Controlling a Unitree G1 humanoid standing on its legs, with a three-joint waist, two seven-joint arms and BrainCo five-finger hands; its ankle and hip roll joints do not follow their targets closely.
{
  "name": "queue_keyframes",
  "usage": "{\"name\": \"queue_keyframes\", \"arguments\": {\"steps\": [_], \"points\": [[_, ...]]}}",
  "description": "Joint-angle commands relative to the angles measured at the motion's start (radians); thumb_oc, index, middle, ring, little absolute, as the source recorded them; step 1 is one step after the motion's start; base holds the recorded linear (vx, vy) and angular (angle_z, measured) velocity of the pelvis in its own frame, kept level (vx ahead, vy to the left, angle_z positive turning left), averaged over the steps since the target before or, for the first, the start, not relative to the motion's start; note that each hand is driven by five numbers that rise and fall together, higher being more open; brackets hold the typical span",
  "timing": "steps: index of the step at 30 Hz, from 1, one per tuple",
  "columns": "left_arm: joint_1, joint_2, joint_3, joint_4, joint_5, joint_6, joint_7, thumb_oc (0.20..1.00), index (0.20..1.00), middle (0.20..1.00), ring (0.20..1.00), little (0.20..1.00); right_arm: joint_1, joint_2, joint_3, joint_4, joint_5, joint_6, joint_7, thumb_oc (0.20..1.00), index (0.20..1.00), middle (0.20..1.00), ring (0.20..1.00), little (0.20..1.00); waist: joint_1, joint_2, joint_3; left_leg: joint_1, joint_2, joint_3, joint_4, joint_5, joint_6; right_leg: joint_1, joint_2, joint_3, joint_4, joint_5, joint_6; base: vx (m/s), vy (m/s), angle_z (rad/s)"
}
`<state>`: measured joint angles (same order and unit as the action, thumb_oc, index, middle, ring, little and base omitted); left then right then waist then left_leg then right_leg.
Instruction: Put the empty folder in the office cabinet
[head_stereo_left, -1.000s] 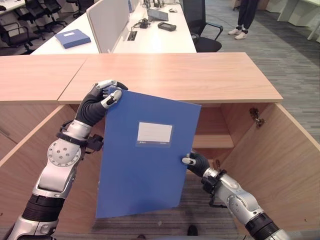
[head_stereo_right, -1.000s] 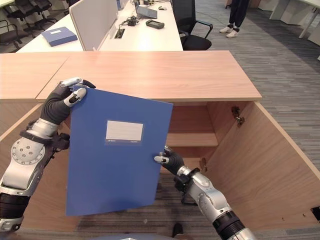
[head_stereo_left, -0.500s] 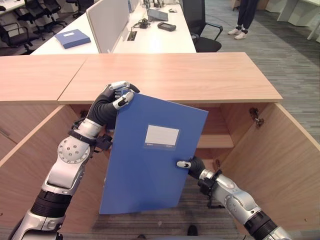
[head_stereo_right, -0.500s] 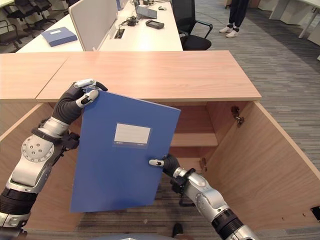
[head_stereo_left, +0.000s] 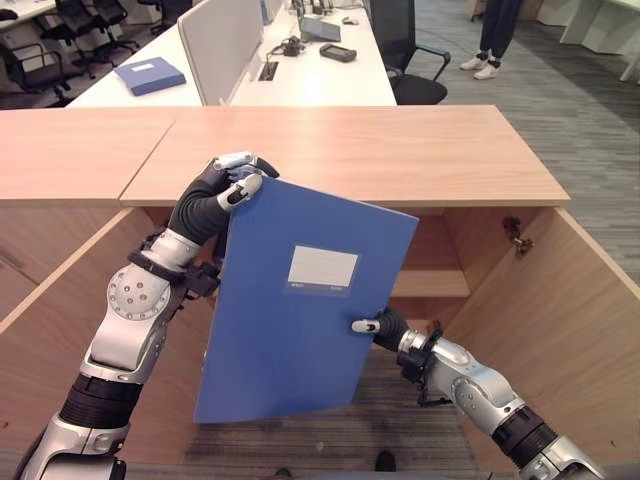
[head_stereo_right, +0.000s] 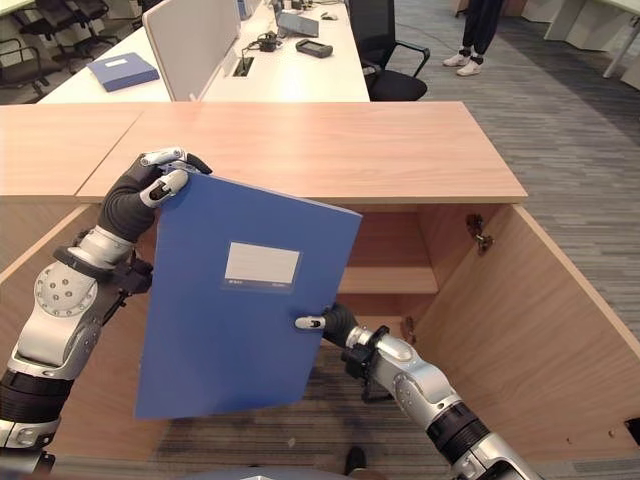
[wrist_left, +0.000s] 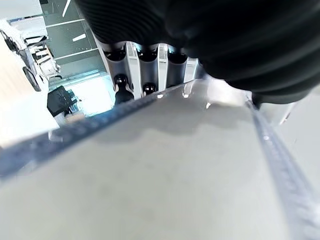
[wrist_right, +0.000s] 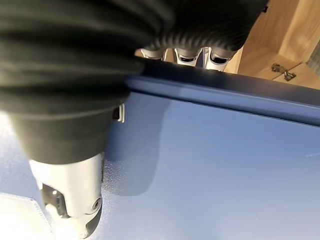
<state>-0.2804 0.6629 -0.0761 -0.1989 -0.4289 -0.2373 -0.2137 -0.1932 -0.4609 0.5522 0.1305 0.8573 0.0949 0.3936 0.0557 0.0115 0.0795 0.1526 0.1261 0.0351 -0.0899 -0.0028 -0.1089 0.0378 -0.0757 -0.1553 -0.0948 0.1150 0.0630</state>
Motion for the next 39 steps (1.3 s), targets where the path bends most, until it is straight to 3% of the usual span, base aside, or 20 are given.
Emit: {"name": "queue_keyframes", "arguments": {"steps": [1, 21, 22, 23, 24, 25, 31, 34, 39], "points": [[-0.170, -0.134, -0.131, -0.072, -0.216, -0.048, 0.006, 0.200, 0.200, 0.200, 0.200, 0.200, -0.213, 0.194, 0.118, -0.113, 0.074, -0.063, 0.095, 0.200, 0.200, 0.200, 0.200, 0.200, -0.010, -0.043, 0.004, -0.008, -0.008, -0.030, 0.003, -0.055, -0.009, 0.125, -0.089, -0.016, 0.033, -0.157, 0.096, 0.00, 0.000, 0.00], [-0.097, -0.153, -0.056, -0.076, -0.253, -0.059, 0.035, 0.200, 0.200, 0.200, 0.200, 0.200, -0.179, 0.185, 0.081, -0.145, 0.096, -0.073, 0.089, 0.200, 0.200, 0.200, 0.200, 0.200, -0.011, -0.040, -0.004, -0.006, -0.011, -0.032, 0.003, -0.057, -0.007, 0.126, -0.092, -0.020, 0.038, -0.158, 0.095, 0.00, 0.000, 0.00], [-0.083, -0.153, -0.047, -0.072, -0.248, -0.060, 0.039, 0.256, 0.256, 0.256, 0.256, 0.256, -0.175, 0.181, 0.080, -0.144, 0.091, -0.070, 0.091, 0.200, 0.200, 0.200, 0.200, 0.200, -0.010, -0.039, -0.004, -0.005, -0.011, -0.031, 0.003, -0.057, -0.007, 0.127, -0.092, -0.020, 0.037, -0.158, 0.095, 0.00, 0.000, 0.00], [-0.074, -0.150, -0.042, -0.061, -0.239, -0.059, 0.044, 0.595, 0.595, 0.595, 0.595, 0.595, -0.174, 0.176, 0.078, -0.140, 0.088, -0.067, 0.093, 0.200, 0.200, 0.200, 0.200, 0.200, -0.009, -0.039, -0.004, -0.005, -0.011, -0.031, 0.003, -0.057, -0.007, 0.127, -0.092, -0.020, 0.037, -0.158, 0.095, 0.00, 0.000, 0.00], [-0.073, -0.150, -0.042, -0.061, -0.239, -0.059, 0.044, 0.724, 0.724, 0.724, 0.724, 0.724, -0.173, 0.176, 0.078, -0.140, 0.088, -0.067, 0.094, 0.200, 0.200, 0.200, 0.200, 0.200, -0.009, -0.039, -0.004, -0.005, -0.011, -0.030, 0.003, -0.057, -0.007, 0.127, -0.092, -0.020, 0.037, -0.158, 0.095, 0.00, 0.000, 0.00], [-0.055, -0.144, -0.028, -0.036, -0.225, -0.055, 0.054, 1.000, 1.000, 1.000, 1.000, 1.000, -0.165, 0.155, 0.082, -0.129, 0.056, -0.057, 0.098, 0.200, 0.200, 0.200, 0.200, 0.200, -0.007, -0.040, -0.003, -0.006, -0.011, -0.030, 0.003, -0.056, -0.007, 0.127, -0.092, -0.021, 0.036, -0.158, 0.095, 0.00, 0.000, 0.00], [0.017, -0.107, 0.013, 0.031, -0.111, -0.045, 0.089, 1.000, 1.000, 1.000, 1.000, 1.000, -0.110, 0.104, 0.045, -0.050, -0.075, -0.056, 0.080, 0.200, 0.200, 0.200, 0.200, 0.200, -0.004, -0.040, 0.000, -0.008, -0.012, -0.033, 0.003, -0.055, -0.007, 0.128, -0.092, -0.023, 0.035, -0.158, 0.096, 0.00, 0.000, 0.00], [0.145, -0.090, 0.080, 0.052, -0.029, -0.034, 0.094, 1.000, 1.000, 1.000, 1.000, 1.000, -0.040, 0.091, -0.057, 0.041, -0.201, -0.096, 0.002, 0.200, 0.200, 0.200, 0.200, 0.200, 0.001, -0.039, 0.000, -0.012, -0.012, -0.037, 0.003, -0.056, -0.007, 0.127, -0.093, -0.030, 0.032, -0.157, 0.097, 0.00, 0.000, 0.00], [0.273, -0.116, 0.135, 0.145, -0.015, -0.025, 0.102, 1.000, 1.000, 1.000, 1.000, 1.000, 0.046, 0.119, -0.161, 0.166, -0.278, -0.119, -0.062, 0.200, 0.200, 0.200, 0.200, 0.200, 0.004, -0.036, 0.002, -0.015, -0.013, -0.042, 0.003, -0.054, -0.005, 0.128, -0.094, -0.035, 0.031, -0.156, 0.098, 0.01, 0.003, 0.01]]}}
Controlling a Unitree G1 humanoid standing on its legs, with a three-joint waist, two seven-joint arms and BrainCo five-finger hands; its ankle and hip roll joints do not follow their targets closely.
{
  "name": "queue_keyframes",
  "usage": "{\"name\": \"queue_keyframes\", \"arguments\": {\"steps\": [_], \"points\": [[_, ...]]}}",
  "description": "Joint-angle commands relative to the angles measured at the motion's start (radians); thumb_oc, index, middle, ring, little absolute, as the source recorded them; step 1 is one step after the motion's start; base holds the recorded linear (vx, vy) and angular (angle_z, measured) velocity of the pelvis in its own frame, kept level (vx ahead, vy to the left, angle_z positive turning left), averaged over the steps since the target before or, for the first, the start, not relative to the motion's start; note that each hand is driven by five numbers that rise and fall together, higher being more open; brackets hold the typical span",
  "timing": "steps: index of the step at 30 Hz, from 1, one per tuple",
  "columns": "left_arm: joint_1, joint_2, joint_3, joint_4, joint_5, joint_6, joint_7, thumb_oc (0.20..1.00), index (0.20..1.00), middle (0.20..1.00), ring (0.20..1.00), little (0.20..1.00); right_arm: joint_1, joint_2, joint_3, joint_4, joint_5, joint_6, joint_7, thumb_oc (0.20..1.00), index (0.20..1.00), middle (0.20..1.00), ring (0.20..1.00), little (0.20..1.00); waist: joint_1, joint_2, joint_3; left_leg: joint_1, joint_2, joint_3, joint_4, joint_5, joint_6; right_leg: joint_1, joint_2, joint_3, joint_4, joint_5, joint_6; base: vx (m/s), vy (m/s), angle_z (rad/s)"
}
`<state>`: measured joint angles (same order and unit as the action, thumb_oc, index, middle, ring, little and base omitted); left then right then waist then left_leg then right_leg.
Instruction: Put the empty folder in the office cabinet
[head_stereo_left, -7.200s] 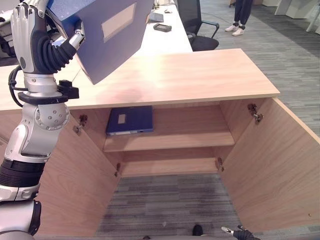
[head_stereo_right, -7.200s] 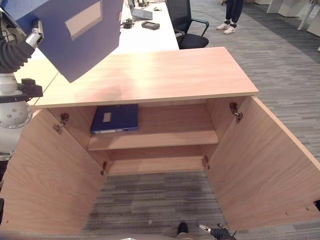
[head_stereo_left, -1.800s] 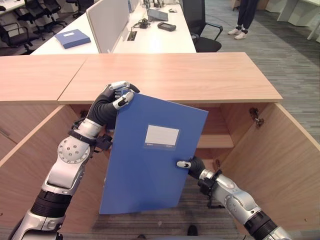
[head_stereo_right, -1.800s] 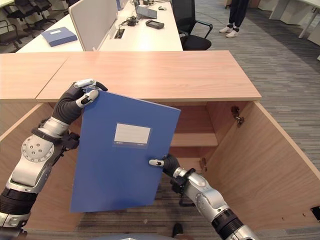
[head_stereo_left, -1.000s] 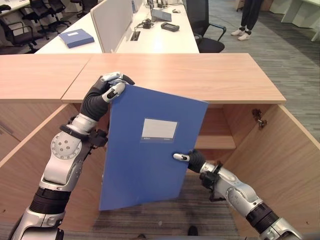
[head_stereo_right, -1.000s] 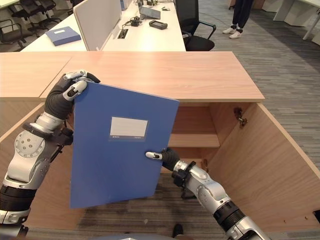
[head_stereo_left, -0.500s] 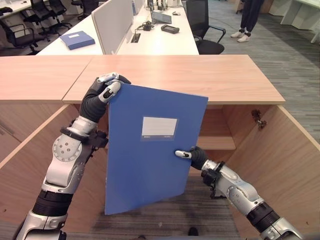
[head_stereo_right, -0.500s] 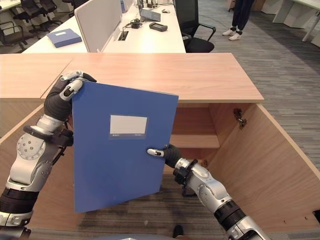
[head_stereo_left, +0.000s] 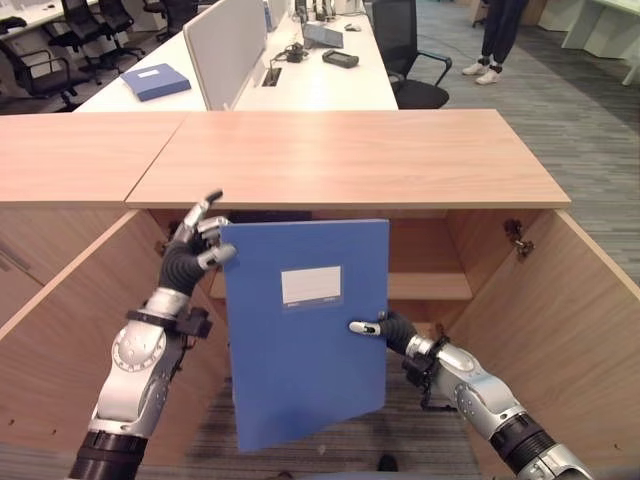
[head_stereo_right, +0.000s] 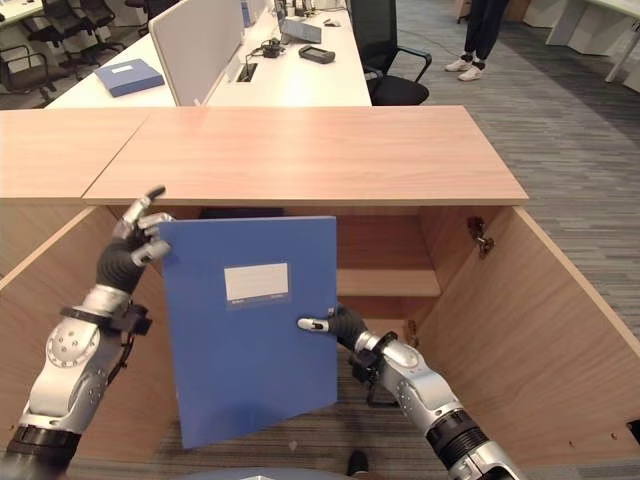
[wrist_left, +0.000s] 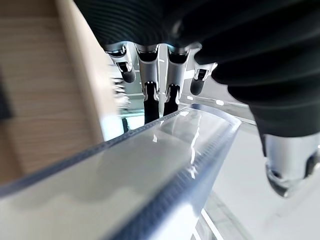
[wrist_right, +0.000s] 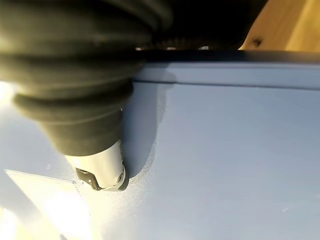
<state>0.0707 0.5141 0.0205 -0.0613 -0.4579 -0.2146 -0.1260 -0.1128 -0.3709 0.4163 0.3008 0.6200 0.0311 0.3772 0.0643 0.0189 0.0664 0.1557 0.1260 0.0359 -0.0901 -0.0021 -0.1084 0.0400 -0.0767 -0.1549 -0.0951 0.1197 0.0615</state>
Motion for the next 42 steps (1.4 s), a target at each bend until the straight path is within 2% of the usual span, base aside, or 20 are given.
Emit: {"name": "queue_keyframes", "arguments": {"steps": [1, 7, 11, 14, 19, 21, 25, 31, 33, 35, 36, 37, 38, 39, 42], "points": [[-0.061, 0.028, 0.047, 0.023, 0.015, -0.045, 0.012, 1.000, 1.000, 1.000, 1.000, 1.000, -0.018, 0.032, -0.042, 0.015, -0.051, -0.059, -0.050, 0.200, 0.200, 0.200, 0.200, 0.200, -0.004, -0.043, 0.016, -0.020, -0.014, -0.045, 0.003, -0.054, -0.005, 0.126, -0.093, -0.036, 0.031, -0.161, 0.099, 0.00, 0.009, 0.04], [0.031, -0.017, 0.054, 0.125, -0.006, -0.020, -0.008, 1.000, 1.000, 1.000, 1.000, 1.000, 0.041, 0.066, -0.098, 0.173, -0.110, -0.053, -0.093, 0.200, 0.200, 0.200, 0.200, 0.200, 0.003, -0.038, 0.024, -0.028, -0.017, -0.056, 0.003, -0.051, -0.004, 0.121, -0.092, -0.044, 0.032, -0.160, 0.099, 0.00, -0.001, 0.07], [0.073, -0.031, 0.014, 0.238, 0.033, 0.004, -0.021, 1.000, 1.000, 1.000, 1.000, 1.000, 0.051, 0.089, -0.137, 0.258, -0.103, -0.062, -0.133, 0.200, 0.200, 0.200, 0.200, 0.200, 0.010, -0.033, 0.033, -0.038, -0.018, -0.064, 0.003, -0.046, -0.004, 0.120, -0.092, -0.051, 0.031, -0.159, 0.099, 0.00, 0.000, 0.00], [0.080, -0.040, -0.008, 0.314, 0.058, 0.014, -0.017, 1.000, 1.000, 1.000, 1.000, 1.000, 0.051, 0.099, -0.155, 0.296, -0.086, -0.067, -0.157, 0.200, 0.200, 0.200, 0.200, 0.200, 0.011, -0.030, 0.036, -0.042, -0.019, -0.070, 0.003, -0.043, -0.004, 0.119, -0.091, -0.056, 0.032, -0.161, 0.098, -0.01, -0.016, 0.08], [0.074, -0.092, -0.094, 0.532, 0.110, 0.034, -0.009, 1.000, 1.000, 1.000, 1.000, 1.000, 0.015, 0.136, -0.235, 0.377, 0.026, -0.101, -0.228, 0.200, 0.200, 0.200, 0.200, 0.200, 0.019, -0.014, 0.047, -0.055, -0.020, -0.093, 0.003, -0.035, -0.005, 0.119, -0.088, -0.075, 0.040, -0.171, 0.095, -0.01, -0.016, 0.14], [0.071, -0.101, -0.106, 0.559, 0.109, 0.036, -0.006, 1.000, 1.000, 1.000, 1.000, 1.000, 0.004, 0.141, -0.248, 0.385, 0.043, -0.109, -0.242, 0.200, 0.200, 0.200, 0.200, 0.200, 0.022, -0.011, 0.049, -0.057, -0.019, -0.098, 0.003, -0.033, -0.006, 0.119, -0.086, -0.079, 0.041, -0.174, 0.093, -0.01, -0.026, 0.15], [0.064, -0.136, -0.187, 0.709, 0.148, 0.053, 0.018, 1.000, 1.000, 1.000, 1.000, 1.000, -0.093, 0.180, -0.336, 0.458, 0.198, -0.168, -0.333, 0.200, 0.200, 0.200, 0.200, 0.200, 0.044, 0.003, 0.055, -0.071, -0.013, -0.122, 0.003, -0.023, -0.013, 0.121, -0.076, -0.104, 0.048, -0.188, 0.085, -0.01, -0.052, 0.18], [0.054, -0.174, -0.266, 0.817, 0.169, 0.068, 0.048, 1.000, 1.000, 1.000, 1.000, 1.000, -0.247, 0.209, -0.408, 0.535, 0.385, -0.251, -0.420, 0.200, 0.200, 0.200, 0.200, 0.200, 0.083, 0.019, 0.072, -0.099, 0.002, -0.154, 0.005, -0.005, -0.027, 0.117, -0.056, -0.127, 0.040, -0.201, 0.071, -0.02, -0.062, 0.22], [0.050, -0.183, -0.294, 0.859, 0.174, 0.065, 0.074, 1.000, 1.000, 1.000, 1.000, 1.000, -0.379, 0.184, -0.469, 0.574, 0.473, -0.316, -0.479, 0.200, 0.200, 0.200, 0.200, 0.200, 0.117, 0.034, 0.102, -0.139, 0.016, -0.173, 0.023, 0.012, -0.040, 0.102, -0.038, -0.140, 0.029, -0.208, 0.060, -0.12, -0.103, 0.22], [0.022, -0.187, -0.312, 0.876, 0.158, 0.061, 0.098, 1.000, 1.000, 1.000, 1.000, 1.000, -0.470, 0.139, -0.536, 0.605, 0.535, -0.363, -0.522, 0.200, 0.200, 0.200, 0.200, 0.200, 0.142, 0.041, 0.147, -0.225, 0.010, -0.183, 0.087, 0.028, -0.064, 0.092, -0.045, -0.176, 0.024, -0.219, 0.053, -0.20, -0.014, 0.67], [0.010, -0.195, -0.310, 0.894, 0.144, 0.060, 0.111, 1.000, 1.000, 1.000, 1.000, 1.000, -0.510, 0.071, -0.610, 0.654, 0.592, -0.392, -0.560, 0.200, 0.200, 0.200, 0.200, 0.200, 0.134, 0.041, 0.143, -0.304, 0.005, -0.108, 0.134, 0.036, -0.055, 0.067, -0.066, -0.237, 0.024, -0.213, 0.054, -0.13, 0.051, 1.48], [0.009, -0.194, -0.306, 0.899, 0.141, 0.058, 0.117, 1.000, 1.000, 1.000, 1.000, 1.000, -0.515, 0.047, -0.640, 0.662, 0.610, -0.406, -0.574, 0.200, 0.200, 0.200, 0.200, 0.200, 0.126, 0.042, 0.141, -0.311, 0.022, -0.043, 0.151, 0.032, -0.055, 0.069, -0.074, -0.258, 0.029, -0.218, 0.053, -0.07, 0.136, 1.76], [-0.001, -0.198, -0.306, 0.915, 0.146, 0.062, 0.112, 1.000, 1.000, 1.000, 1.000, 1.000, -0.515, 0.008, -0.681, 0.683, 0.641, -0.414, -0.591, 0.200, 0.200, 0.200, 0.200, 0.200, 0.100, 0.047, 0.122, -0.295, 0.073, 0.122, 0.157, 0.037, -0.052, 0.059, -0.089, -0.310, 0.049, -0.222, 0.052, 0.02, 0.127, 1.45], [0.000, -0.198, -0.304, 0.926, 0.156, 0.063, 0.110, 1.000, 1.000, 1.000, 1.000, 1.000, -0.516, -0.002, -0.698, 0.688, 0.647, -0.416, -0.598, 0.200, 0.200, 0.200, 0.200, 0.200, 0.087, 0.052, 0.111, -0.280, 0.095, 0.188, 0.152, 0.043, -0.053, 0.060, -0.093, -0.334, 0.059, -0.222, 0.051, 0.13, 0.165, 1.15], [0.007, -0.199, -0.300, 0.941, 0.169, 0.067, 0.107, 1.000, 1.000, 1.000, 1.000, 1.000, -0.504, -0.016, -0.729, 0.696, 0.657, -0.419, -0.610, 0.200, 0.200, 0.200, 0.200, 0.200, 0.079, 0.059, 0.093, -0.255, 0.107, 0.227, 0.135, 0.044, -0.066, 0.079, -0.098, -0.340, 0.073, -0.244, 0.054, 0.14, 0.084, 1.02]]}}
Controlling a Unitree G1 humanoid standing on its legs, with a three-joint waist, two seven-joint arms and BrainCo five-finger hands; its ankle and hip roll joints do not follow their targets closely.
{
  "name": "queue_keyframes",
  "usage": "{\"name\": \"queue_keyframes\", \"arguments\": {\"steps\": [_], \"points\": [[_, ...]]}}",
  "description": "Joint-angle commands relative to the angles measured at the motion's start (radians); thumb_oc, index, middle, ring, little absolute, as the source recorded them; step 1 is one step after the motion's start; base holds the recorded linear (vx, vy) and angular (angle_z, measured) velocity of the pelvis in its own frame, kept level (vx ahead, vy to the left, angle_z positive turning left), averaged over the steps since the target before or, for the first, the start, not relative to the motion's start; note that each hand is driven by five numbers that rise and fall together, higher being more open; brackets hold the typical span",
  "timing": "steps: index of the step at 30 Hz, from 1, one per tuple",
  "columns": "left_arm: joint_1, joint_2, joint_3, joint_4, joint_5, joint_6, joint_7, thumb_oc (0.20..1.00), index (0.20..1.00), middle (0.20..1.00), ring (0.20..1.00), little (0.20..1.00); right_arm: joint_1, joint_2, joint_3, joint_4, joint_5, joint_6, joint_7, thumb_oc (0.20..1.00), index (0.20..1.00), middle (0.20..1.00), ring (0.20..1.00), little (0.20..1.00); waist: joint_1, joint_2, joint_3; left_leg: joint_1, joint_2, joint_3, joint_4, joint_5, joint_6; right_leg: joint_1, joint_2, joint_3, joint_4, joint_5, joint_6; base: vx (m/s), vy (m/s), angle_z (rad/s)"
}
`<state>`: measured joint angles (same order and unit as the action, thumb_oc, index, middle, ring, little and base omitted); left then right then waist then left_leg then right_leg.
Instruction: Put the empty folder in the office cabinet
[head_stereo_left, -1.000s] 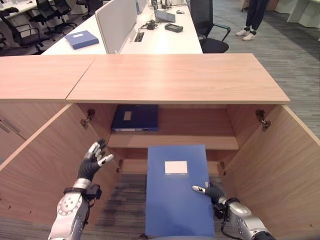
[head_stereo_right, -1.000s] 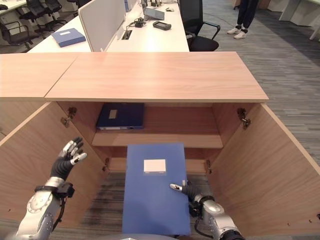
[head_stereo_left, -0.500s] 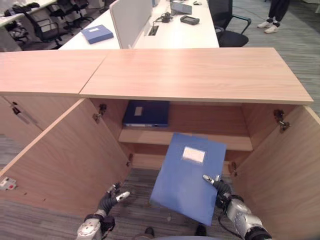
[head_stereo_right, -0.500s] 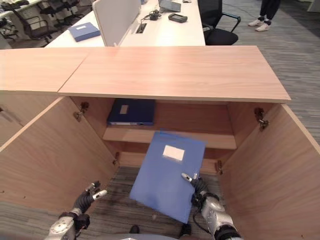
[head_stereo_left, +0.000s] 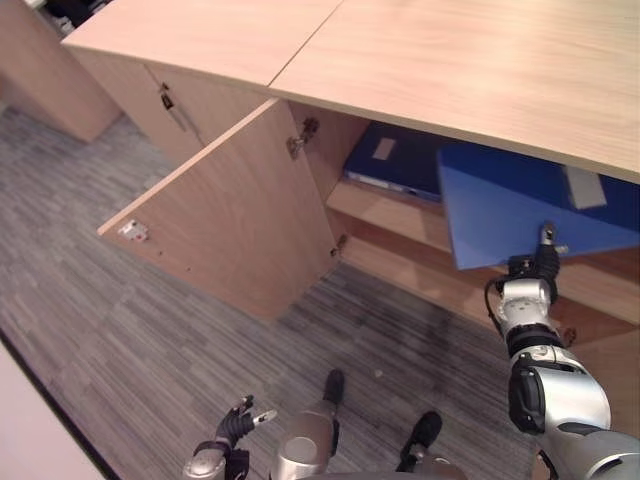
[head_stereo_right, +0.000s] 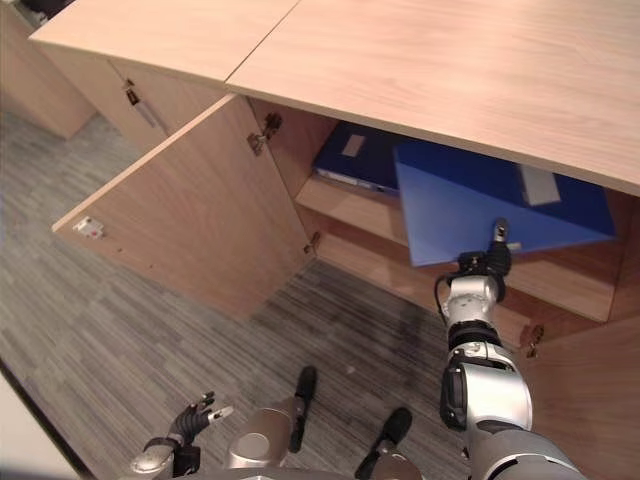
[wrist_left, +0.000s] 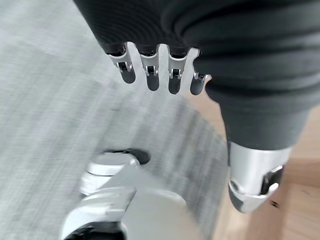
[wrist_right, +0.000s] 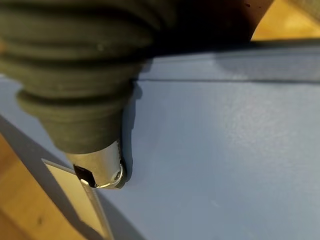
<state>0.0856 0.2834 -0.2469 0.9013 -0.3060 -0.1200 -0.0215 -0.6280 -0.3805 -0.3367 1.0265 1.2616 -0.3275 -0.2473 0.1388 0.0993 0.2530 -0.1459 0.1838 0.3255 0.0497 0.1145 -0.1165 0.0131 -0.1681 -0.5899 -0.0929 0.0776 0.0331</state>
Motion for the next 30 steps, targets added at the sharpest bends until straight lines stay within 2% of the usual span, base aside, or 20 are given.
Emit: {"name": "queue_keyframes", "arguments": {"steps": [1, 4, 9, 11, 12, 13, 14, 15, 16, 17, 18, 19, 20, 21, 24, 26, 27, 30], "points": [[0.002, 0.033, -0.025, -0.009, 0.029, -0.025, 0.004, 1.000, 1.000, 1.000, 1.000, 1.000, 0.021, -0.003, 0.006, -0.028, 0.028, -0.068, 0.009, 0.200, 0.200, 0.200, 0.200, 0.200, 0.007, -0.017, -0.102, 0.056, 0.045, -0.062, -0.015, -0.071, -0.059, 0.118, -0.013, 0.084, 0.079, -0.204, 0.085, 0.17, 0.139, 0.24], [0.024, 0.041, -0.004, 0.019, 0.054, -0.024, 0.022, 1.000, 1.000, 1.000, 1.000, 1.000, 0.036, 0.004, -0.051, -0.024, 0.067, -0.095, -0.010, 0.200, 0.200, 0.200, 0.200, 0.200, 0.021, -0.026, -0.118, 0.083, 0.010, -0.079, -0.051, -0.082, -0.040, 0.160, -0.042, 0.057, 0.082, -0.193, 0.102, 0.20, 0.198, 0.16], [0.021, 0.060, 0.002, 0.014, 0.060, -0.030, 0.031, 1.000, 1.000, 1.000, 1.000, 1.000, 0.036, -0.028, -0.103, 0.019, 0.118, -0.114, -0.027, 0.200, 0.200, 0.200, 0.200, 0.200, 0.042, -0.059, -0.133, 0.088, -0.049, -0.086, -0.080, -0.101, -0.001, 0.173, -0.092, 0.029, 0.117, -0.167, 0.144, 0.08, 0.183, 0.38], [0.012, 0.075, -0.001, 0.002, 0.070, -0.028, 0.026, 1.000, 1.000, 1.000, 1.000, 1.000, 0.045, -0.050, -0.131, 0.034, 0.138, -0.111, -0.025, 0.200, 0.200, 0.200, 0.200, 0.200, 0.041, -0.066, -0.137, 0.103, -0.088, -0.093, -0.106, -0.119, 0.028, 0.138, -0.139, 0.029, 0.219, -0.152, 0.174, 0.11, 0.305, 0.34], [0.003, 0.087, 0.005, -0.010, 0.078, -0.030, 0.029, 1.000, 1.000, 1.000, 1.000, 1.000, 0.047, -0.064, -0.139, 0.045, 0.145, -0.104, -0.028, 0.200, 0.200, 0.200, 0.200, 0.200, 0.029, -0.060, -0.132, 0.123, -0.112, -0.100, -0.118, -0.139, 0.052, 0.092, -0.187, 0.049, 0.339, -0.096, 0.207, 0.08, 0.439, 0.57], [-0.007, 0.103, 0.002, -0.024, 0.082, -0.034, 0.032, 1.000, 1.000, 1.000, 1.000, 1.000, 0.043, -0.075, -0.146, 0.049, 0.149, -0.107, -0.034, 0.200, 0.200, 0.200, 0.200, 0.200, 0.008, -0.036, -0.109, 0.137, -0.116, -0.099, -0.112, -0.139, 0.077, 0.023, -0.212, 0.100, 0.472, -0.048, 0.222, 0.12, 0.387, 0.52], [-0.021, 0.106, -0.001, -0.035, 0.081, -0.038, 0.034, 1.000, 1.000, 1.000, 1.000, 1.000, 0.048, -0.064, -0.144, 0.027, 0.152, -0.121, -0.036, 0.200, 0.200, 0.200, 0.200, 0.200, -0.003, -0.022, -0.102, 0.162, -0.112, -0.103, -0.121, -0.151, 0.075, -0.030, -0.194, 0.171, 0.485, -0.089, 0.218, 0.14, 0.161, 0.09], [-0.029, 0.112, 0.002, -0.038, 0.088, -0.040, 0.036, 1.000, 1.000, 1.000, 1.000, 1.000, 0.048, -0.062, -0.149, 0.018, 0.157, -0.131, -0.042, 0.200, 0.200, 0.200, 0.200, 0.200, -0.013, -0.019, -0.101, 0.181, -0.105, -0.105, -0.124, -0.160, 0.062, -0.050, -0.185, 0.194, 0.421, -0.115, 0.210, 0.23, -0.137, -0.23], [-0.035, 0.119, 0.006, -0.034, 0.097, -0.037, 0.041, 1.000, 1.000, 1.000, 1.000, 1.000, 0.053, -0.047, -0.153, -0.014, 0.143, -0.143, -0.055, 0.200, 0.200, 0.200, 0.200, 0.200, -0.024, -0.022, -0.096, 0.200, -0.092, -0.103, -0.124, -0.173, 0.040, -0.053, -0.192, 0.177, 0.289, -0.085, 0.207, 0.20, -0.258, -0.36], [-0.034, 0.119, 0.008, -0.033, 0.100, -0.036, 0.041, 1.000, 1.000, 1.000, 1.000, 1.000, 0.058, -0.041, -0.152, -0.025, 0.137, -0.146, -0.059, 0.200, 0.200, 0.200, 0.200, 0.200, -0.028, -0.023, -0.094, 0.207, -0.085, -0.103, -0.124, -0.177, 0.030, -0.062, -0.208, 0.169, 0.233, -0.056, 0.214, 0.20, -0.357, -0.08], [-0.034, 0.116, 0.014, -0.023, 0.109, -0.035, 0.044, 1.000, 1.000, 1.000, 1.000, 1.000, 0.062, -0.032, -0.156, -0.043, 0.129, -0.147, -0.061, 0.200, 0.200, 0.200, 0.200, 0.200, -0.044, -0.023, -0.095, 0.221, -0.066, -0.103, -0.123, -0.174, 0.011, -0.091, -0.251, 0.176, 0.177, 0.002, 0.225, 0.14, -0.226, -0.12], [-0.033, 0.115, 0.016, -0.020, 0.111, -0.036, 0.044, 1.000, 1.000, 1.000, 1.000, 1.000, 0.065, -0.027, -0.155, -0.050, 0.124, -0.148, -0.067, 0.200, 0.200, 0.200, 0.200, 0.200, -0.040, -0.021, -0.096, 0.227, -0.062, -0.098, -0.122, -0.183, 0.009, -0.083, -0.243, 0.181, 0.162, 0.008, 0.226, 0.14, -0.214, -0.06], [-0.033, 0.113, 0.019, -0.013, 0.114, -0.038, 0.045, 1.000, 1.000, 1.000, 1.000, 1.000, 0.068, -0.025, -0.155, -0.055, 0.117, -0.147, -0.068, 0.200, 0.200, 0.200, 0.200, 0.200, -0.046, -0.021, -0.098, 0.235, -0.055, -0.097, -0.119, -0.186, 0.001, -0.090, -0.254, 0.193, 0.146, 0.029, 0.228, 0.13, -0.178, 0.03], [-0.029, 0.108, 0.026, 0.008, 0.121, -0.035, 0.049, 1.000, 1.000, 1.000, 1.000, 1.000, 0.075, -0.022, -0.157, -0.062, 0.107, -0.146, -0.069, 0.200, 0.200, 0.200, 0.200, 0.200, -0.056, -0.031, -0.103, 0.243, -0.054, -0.090, -0.108, -0.188, -0.009, -0.092, -0.271, 0.195, 0.130, 0.059, 0.229, 0.14, -0.241, 0.20], [-0.013, 0.096, 0.031, 0.035, 0.129, -0.034, 0.047, 1.000, 1.000, 1.000, 1.000, 1.000, 0.092, -0.023, -0.163, -0.071, 0.094, -0.150, -0.074, 0.200, 0.200, 0.200, 0.200, 0.200, -0.057, -0.041, -0.119, 0.255, -0.060, -0.075, -0.102, -0.191, -0.018, -0.076, -0.272, 0.186, 0.111, 0.092, 0.229, 0.09, -0.134, -0.35], [-0.003, 0.082, 0.029, 0.049, 0.131, -0.032, 0.048, 1.000, 1.000, 1.000, 1.000, 1.000, 0.105, -0.028, -0.154, -0.083, 0.082, -0.148, -0.074, 0.200, 0.200, 0.200, 0.200, 0.200, -0.068, -0.022, -0.137, 0.264, -0.040, -0.067, -0.102, -0.187, -0.033, -0.069, -0.259, 0.192, 0.099, 0.078, 0.229, 0.14, -0.216, -0.48], [0.010, 0.069, 0.029, 0.072, 0.138, -0.029, 0.050, 1.000, 1.000, 1.000, 1.000, 1.000, 0.115, -0.024, -0.146, -0.091, 0.077, -0.151, -0.068, 0.200, 0.200, 0.200, 0.200, 0.200, -0.087, -0.004, -0.145, 0.272, -0.007, -0.056, -0.097, -0.176, -0.053, -0.059, -0.231, 0.199, 0.092, 0.058, 0.227, 0.13, -0.262, -0.23], [0.029, 0.054, 0.031, 0.090, 0.136, -0.024, 0.046, 1.000, 1.000, 1.000, 1.000, 1.000, 0.112, -0.029, -0.125, -0.093, 0.066, -0.143, -0.057, 0.200, 0.200, 0.200, 0.200, 0.200, -0.109, 0.026, -0.147, 0.283, 0.047, -0.034, -0.080, -0.156, -0.079, -0.048, -0.181, 0.210, 0.088, 0.012, 0.210, 0.10, -0.262, -0.10]]}}
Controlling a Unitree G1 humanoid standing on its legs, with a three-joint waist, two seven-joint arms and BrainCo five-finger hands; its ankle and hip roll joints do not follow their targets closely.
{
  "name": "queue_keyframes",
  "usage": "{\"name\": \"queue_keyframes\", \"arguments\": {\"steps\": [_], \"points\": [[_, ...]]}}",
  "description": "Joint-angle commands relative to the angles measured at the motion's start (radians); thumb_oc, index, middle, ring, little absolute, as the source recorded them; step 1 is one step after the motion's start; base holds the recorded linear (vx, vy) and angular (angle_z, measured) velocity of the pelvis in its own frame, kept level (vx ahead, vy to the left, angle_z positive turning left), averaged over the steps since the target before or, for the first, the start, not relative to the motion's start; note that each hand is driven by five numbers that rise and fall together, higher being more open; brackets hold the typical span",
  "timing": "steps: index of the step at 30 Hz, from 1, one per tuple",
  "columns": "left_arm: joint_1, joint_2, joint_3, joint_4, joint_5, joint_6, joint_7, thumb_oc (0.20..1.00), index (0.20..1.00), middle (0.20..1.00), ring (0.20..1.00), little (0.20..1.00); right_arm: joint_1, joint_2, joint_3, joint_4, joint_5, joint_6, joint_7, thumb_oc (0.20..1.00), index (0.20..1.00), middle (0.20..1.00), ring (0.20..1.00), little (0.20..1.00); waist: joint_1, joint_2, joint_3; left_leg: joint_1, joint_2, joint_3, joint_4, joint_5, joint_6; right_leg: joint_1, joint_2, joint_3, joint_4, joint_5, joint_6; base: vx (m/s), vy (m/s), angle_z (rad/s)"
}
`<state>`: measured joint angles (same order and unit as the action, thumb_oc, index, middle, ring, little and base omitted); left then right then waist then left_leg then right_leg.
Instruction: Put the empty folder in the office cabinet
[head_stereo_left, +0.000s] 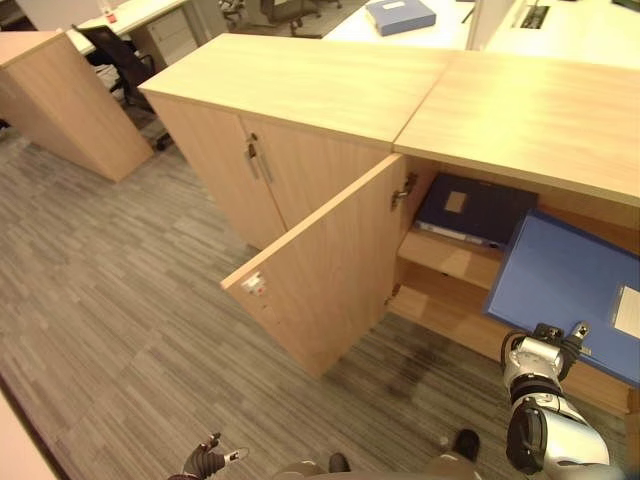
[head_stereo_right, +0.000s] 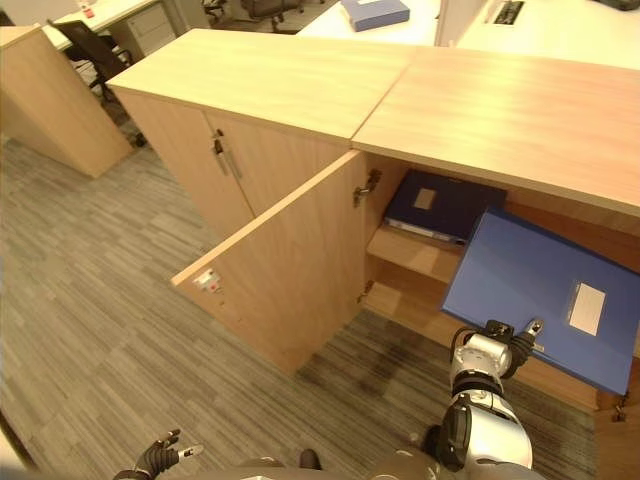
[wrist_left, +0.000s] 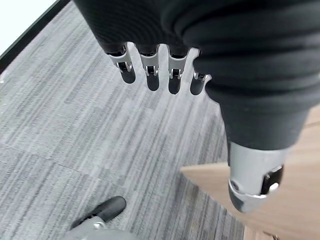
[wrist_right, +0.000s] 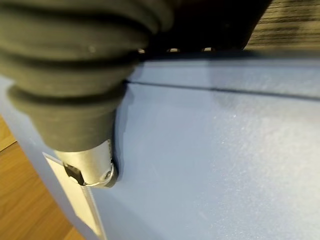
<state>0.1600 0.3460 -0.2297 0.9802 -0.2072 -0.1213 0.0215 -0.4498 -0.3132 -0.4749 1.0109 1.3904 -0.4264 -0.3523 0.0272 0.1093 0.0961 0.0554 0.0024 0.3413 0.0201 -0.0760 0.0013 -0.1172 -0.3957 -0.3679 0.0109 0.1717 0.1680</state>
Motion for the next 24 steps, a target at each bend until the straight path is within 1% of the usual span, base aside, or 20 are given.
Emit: {"name": "queue_keyframes", "arguments": {"steps": [1, 2, 3, 5, 6, 7, 8, 9, 11, 12, 13, 14, 15, 16, 17, 18, 20, 22, 23, 24], "points": [[-0.040, -0.014, 0.010, 0.020, 0.038, -0.021, -0.001, 1.000, 1.000, 1.000, 1.000, 1.000, -0.067, -0.099, 0.027, -0.077, -0.066, -0.038, 0.057, 0.200, 0.200, 0.200, 0.200, 0.200, -0.006, 0.024, 0.010, 0.083, 0.249, -0.042, -0.038, 0.047, -0.208, 0.084, 0.070, -0.003, -0.020, -0.101, 0.064, 0.07, -0.238, -0.21], [-0.035, -0.020, 0.011, 0.021, 0.039, -0.021, -0.004, 1.000, 1.000, 1.000, 1.000, 1.000, -0.067, -0.102, 0.037, -0.080, -0.070, -0.032, 0.064, 0.200, 0.200, 0.200, 0.200, 0.200, -0.010, 0.037, 0.010, 0.084, 0.269, -0.036, -0.026, 0.061, -0.216, 0.089, 0.094, 0.004, -0.024, -0.117, 0.050, 0.07, -0.219, -0.67], [-0.030, -0.024, 0.010, 0.022, 0.040, -0.020, -0.008, 1.000, 1.000, 1.000, 1.000, 1.000, -0.068, -0.107, 0.049, -0.082, -0.075, -0.026, 0.071, 0.200, 0.200, 0.200, 0.200, 0.200, -0.014, 0.051, 0.012, 0.082, 0.294, -0.035, -0.004, 0.088, -0.229, 0.096, 0.123, 0.009, -0.030, -0.133, 0.033, 0.08, -0.211, -0.84], [-0.026, -0.033, 0.006, 0.023, 0.043, -0.017, -0.018, 1.000, 1.000, 1.000, 1.000, 1.000, -0.060, -0.101, 0.074, -0.104, -0.093, -0.022, 0.084, 0.200, 0.200, 0.200, 0.200, 0.200, -0.022, 0.066, 0.019, 0.077, 0.324, -0.044, 0.049, 0.151, -0.244, 0.113, 0.166, 0.021, -0.041, -0.161, 0.009, 0.11, -0.205, -0.76], [-0.025, -0.036, 0.007, 0.020, 0.040, -0.016, -0.020, 1.000, 1.000, 1.000, 1.000, 1.000, -0.051, -0.096, 0.083, -0.120, -0.096, -0.017, 0.092, 0.200, 0.200, 0.200, 0.200, 0.200, -0.024, 0.073, 0.029, 0.064, 0.342, -0.065, 0.090, 0.203, -0.254, 0.128, 0.188, 0.029, -0.047, -0.172, -0.004, 0.08, -0.182, -0.68], [-0.025, -0.037, 0.008, 0.016, 0.037, -0.014, -0.022, 1.000, 1.000, 1.000, 1.000, 1.000, -0.045, -0.096, 0.090, -0.127, -0.099, -0.013, 0.100, 0.200, 0.200, 0.200, 0.200, 0.200, -0.029, 0.072, 0.035, 0.050, 0.351, -0.088, 0.112, 0.231, -0.252, 0.129, 0.201, 0.034, -0.048, -0.174, -0.022, 0.11, -0.232, -0.59], [-0.027, -0.039, 0.005, 0.008, 0.026, -0.015, -0.024, 1.000, 1.000, 1.000, 1.000, 1.000, -0.036, -0.099, 0.107, -0.132, -0.103, -0.006, 0.110, 0.200, 0.200, 0.200, 0.200, 0.200, -0.029, 0.065, 0.045, 0.035, 0.356, -0.141, 0.175, 0.263, -0.248, 0.145, 0.218, 0.053, -0.055, -0.194, -0.040, 0.08, -0.226, -0.80], [-0.029, -0.043, -0.002, 0.002, 0.024, -0.014, -0.023, 1.000, 1.000, 1.000, 1.000, 1.000, -0.033, -0.098, 0.119, -0.135, -0.107, 0.000, 0.109, 0.200, 0.200, 0.200, 0.200, 0.200, -0.032, 0.061, 0.050, 0.017, 0.347, -0.175, 0.203, 0.280, -0.238, 0.148, 0.222, 0.056, -0.059, -0.195, -0.049, 0.11, -0.208, -0.63], [-0.030, -0.053, -0.017, -0.016, 0.014, -0.015, -0.019, 1.000, 1.000, 1.000, 1.000, 1.000, -0.039, -0.089, 0.153, -0.138, -0.122, 0.011, 0.109, 0.200, 0.200, 0.200, 0.200, 0.200, -0.014, 0.048, 0.060, -0.033, 0.256, -0.271, 0.240, 0.204, -0.204, 0.163, 0.234, 0.097, -0.078, -0.211, -0.056, 0.14, -0.166, -0.35], [-0.033, -0.058, -0.023, -0.023, 0.005, -0.017, -0.014, 1.000, 1.000, 1.000, 1.000, 1.000, -0.045, -0.087, 0.167, -0.139, -0.128, 0.017, 0.109, 0.200, 0.200, 0.200, 0.200, 0.200, -0.003, 0.037, 0.065, -0.068, 0.189, -0.317, 0.245, 0.133, -0.186, 0.167, 0.235, 0.120, -0.083, -0.218, -0.056, 0.18, -0.145, -0.43], [-0.033, -0.063, -0.026, -0.034, -0.006, -0.019, -0.015, 1.000, 1.000, 1.000, 1.000, 1.000, -0.054, -0.082, 0.177, -0.132, -0.133, 0.029, 0.111, 0.200, 0.200, 0.200, 0.200, 0.200, 0.006, 0.030, 0.068, -0.090, 0.143, -0.343, 0.234, 0.067, -0.171, 0.172, 0.235, 0.144, -0.085, -0.226, -0.054, 0.17, -0.091, -0.67], [-0.031, -0.066, -0.029, -0.041, -0.014, -0.021, -0.017, 1.000, 1.000, 1.000, 1.000, 1.000, -0.061, -0.080, 0.182, -0.124, -0.137, 0.040, 0.116, 0.200, 0.200, 0.200, 0.200, 0.200, 0.015, 0.028, 0.071, -0.094, 0.114, -0.354, 0.206, 0.023, -0.162, 0.175, 0.238, 0.161, -0.087, -0.230, -0.049, 0.14, -0.013, -0.95], [-0.029, -0.067, -0.033, -0.050, -0.020, -0.023, -0.019, 1.000, 1.000, 1.000, 1.000, 1.000, -0.066, -0.081, 0.189, -0.120, -0.145, 0.048, 0.119, 0.200, 0.200, 0.200, 0.200, 0.200, 0.026, 0.026, 0.075, -0.107, 0.081, -0.370, 0.171, 0.012, -0.155, 0.173, 0.234, 0.174, -0.091, -0.224, -0.046, 0.14, 0.015, -0.74], [-0.023, -0.068, -0.041, -0.060, -0.024, -0.025, -0.022, 1.000, 1.000, 1.000, 1.000, 1.000, -0.070, -0.080, 0.199, -0.116, -0.158, 0.055, 0.123, 0.200, 0.200, 0.200, 0.200, 0.200, 0.043, 0.026, 0.084, -0.136, 0.033, -0.401, 0.145, 0.013, -0.146, 0.181, 0.240, 0.194, -0.093, -0.227, -0.044, 0.12, 0.005, -0.58], [-0.019, -0.069, -0.044, -0.063, -0.025, -0.025, -0.023, 1.000, 1.000, 1.000, 1.000, 1.000, -0.072, -0.076, 0.209, -0.111, -0.164, 0.062, 0.126, 0.200, 0.200, 0.200, 0.200, 0.200, 0.055, 0.027, 0.089, -0.161, 0.003, -0.429, 0.124, 0.027, -0.141, 0.186, 0.252, 0.210, -0.096, -0.226, -0.043, 0.10, -0.008, -0.41], [-0.018, -0.069, -0.044, -0.063, -0.025, -0.025, -0.023, 1.000, 1.000, 1.000, 1.000, 1.000, -0.072, -0.077, 0.208, -0.110, -0.164, 0.063, 0.127, 0.200, 0.200, 0.200, 0.200, 0.200, 0.057, 0.024, 0.086, -0.160, 0.001, -0.427, 0.120, 0.028, -0.139, 0.184, 0.249, 0.213, -0.095, -0.229, -0.043, 0.07, -0.028, -0.44], [-0.018, -0.071, -0.048, -0.057, -0.024, -0.026, -0.023, 1.000, 1.000, 1.000, 1.000, 1.000, -0.079, -0.066, 0.226, -0.087, -0.170, 0.075, 0.139, 0.200, 0.200, 0.200, 0.200, 0.200, 0.079, 0.028, 0.093, -0.184, -0.032, -0.465, 0.074, 0.060, -0.127, 0.189, 0.273, 0.239, -0.096, -0.233, -0.042, 0.10, -0.022, -0.63], [-0.020, -0.071, -0.053, -0.050, -0.021, -0.029, -0.020, 1.000, 1.000, 1.000, 1.000, 1.000, -0.084, -0.064, 0.231, -0.065, -0.178, 0.083, 0.145, 0.200, 0.200, 0.200, 0.200, 0.200, 0.089, 0.024, 0.107, -0.229, -0.034, -0.442, 0.077, 0.092, -0.129, 0.205, 0.280, 0.253, -0.096, -0.245, -0.045, 0.17, 0.048, -0.57], [-0.018, -0.073, -0.046, -0.034, -0.016, -0.024, -0.021, 1.000, 1.000, 1.000, 1.000, 1.000, -0.080, -0.045, 0.248, -0.053, -0.175, 0.098, 0.156, 0.200, 0.200, 0.200, 0.200, 0.200, 0.097, 0.022, 0.101, -0.222, -0.017, -0.414, 0.062, 0.089, -0.118, 0.222, 0.290, 0.268, -0.093, -0.256, -0.048, 0.17, 0.073, -0.52], [-0.017, -0.073, -0.045, -0.032, -0.016, -0.025, -0.021, 1.000, 1.000, 1.000, 1.000, 1.000, -0.080, -0.044, 0.249, -0.052, -0.174, 0.097, 0.158, 0.200, 0.200, 0.200, 0.200, 0.200, 0.100, 0.021, 0.102, -0.216, -0.015, -0.409, 0.055, 0.090, -0.118, 0.223, 0.290, 0.273, -0.093, -0.256, -0.048, 0.20, 0.093, -0.42]]}}
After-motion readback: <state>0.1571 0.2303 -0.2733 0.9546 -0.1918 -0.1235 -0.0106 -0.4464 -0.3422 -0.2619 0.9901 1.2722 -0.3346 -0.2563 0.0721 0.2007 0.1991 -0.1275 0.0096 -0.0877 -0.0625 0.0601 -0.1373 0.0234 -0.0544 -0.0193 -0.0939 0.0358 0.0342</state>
